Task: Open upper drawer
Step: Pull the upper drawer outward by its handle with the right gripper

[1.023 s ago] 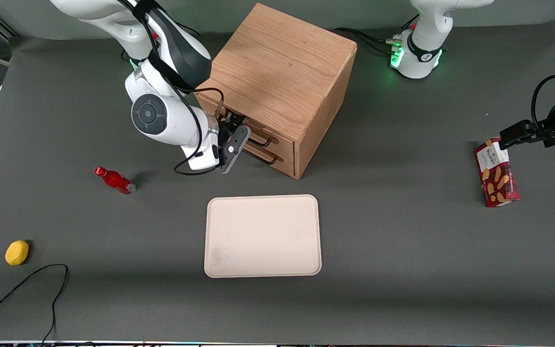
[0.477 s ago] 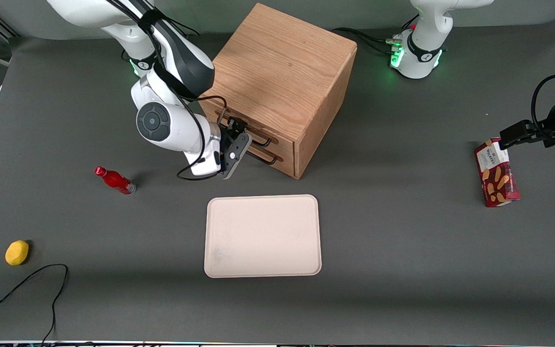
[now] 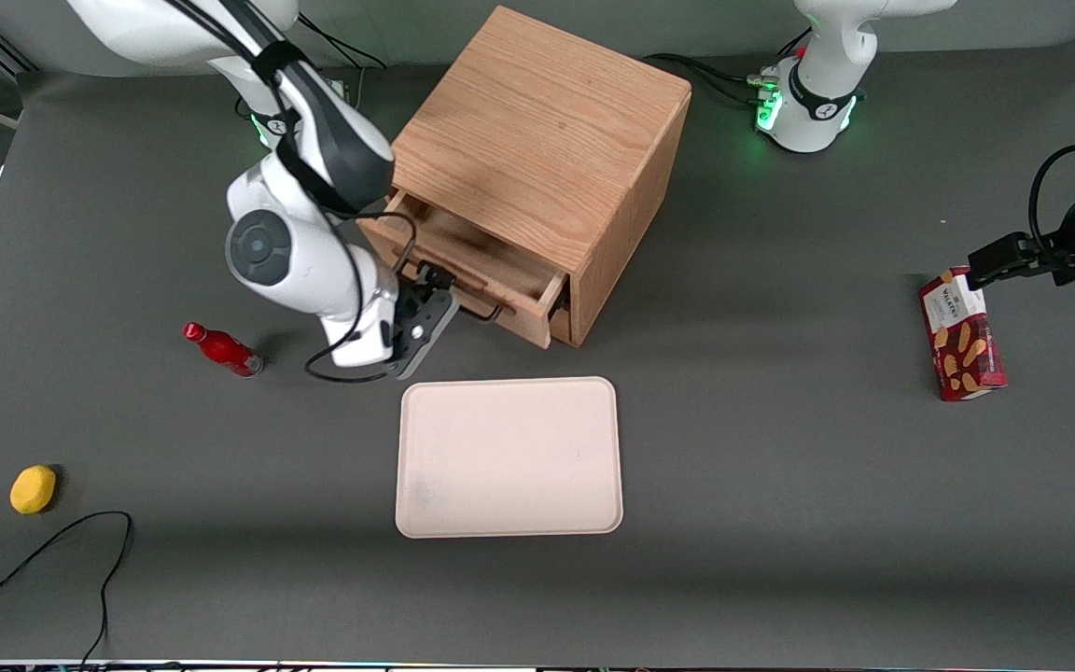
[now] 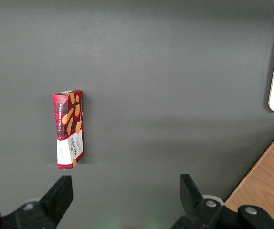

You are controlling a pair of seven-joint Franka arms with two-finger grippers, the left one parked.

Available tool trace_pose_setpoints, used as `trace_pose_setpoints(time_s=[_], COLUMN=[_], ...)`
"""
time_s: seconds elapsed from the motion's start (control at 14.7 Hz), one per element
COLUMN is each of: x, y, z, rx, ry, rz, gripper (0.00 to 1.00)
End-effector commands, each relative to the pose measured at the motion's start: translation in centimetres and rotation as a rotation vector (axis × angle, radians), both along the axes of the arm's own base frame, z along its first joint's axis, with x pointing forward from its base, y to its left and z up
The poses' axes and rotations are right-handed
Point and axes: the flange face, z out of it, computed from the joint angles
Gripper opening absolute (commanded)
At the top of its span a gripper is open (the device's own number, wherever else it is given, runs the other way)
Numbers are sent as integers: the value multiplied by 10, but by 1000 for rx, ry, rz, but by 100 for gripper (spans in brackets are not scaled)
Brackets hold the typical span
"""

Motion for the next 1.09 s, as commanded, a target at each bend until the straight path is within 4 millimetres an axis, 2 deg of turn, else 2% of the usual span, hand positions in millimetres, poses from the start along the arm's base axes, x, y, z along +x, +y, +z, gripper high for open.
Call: trace_pose_setpoints(time_s=[0.0,0.34,0.55,0.89,1.02], x=[33,77,93,101,104], y=[-24,-59,-79,-91,-90], z=[-1,-2,-2,1,17], rx=[11,22,27,24,37], ry=[-41,-92,-161,-181,-203], rz=[10,-54,-106,-135,-149], gripper=[100,100,100,100,100])
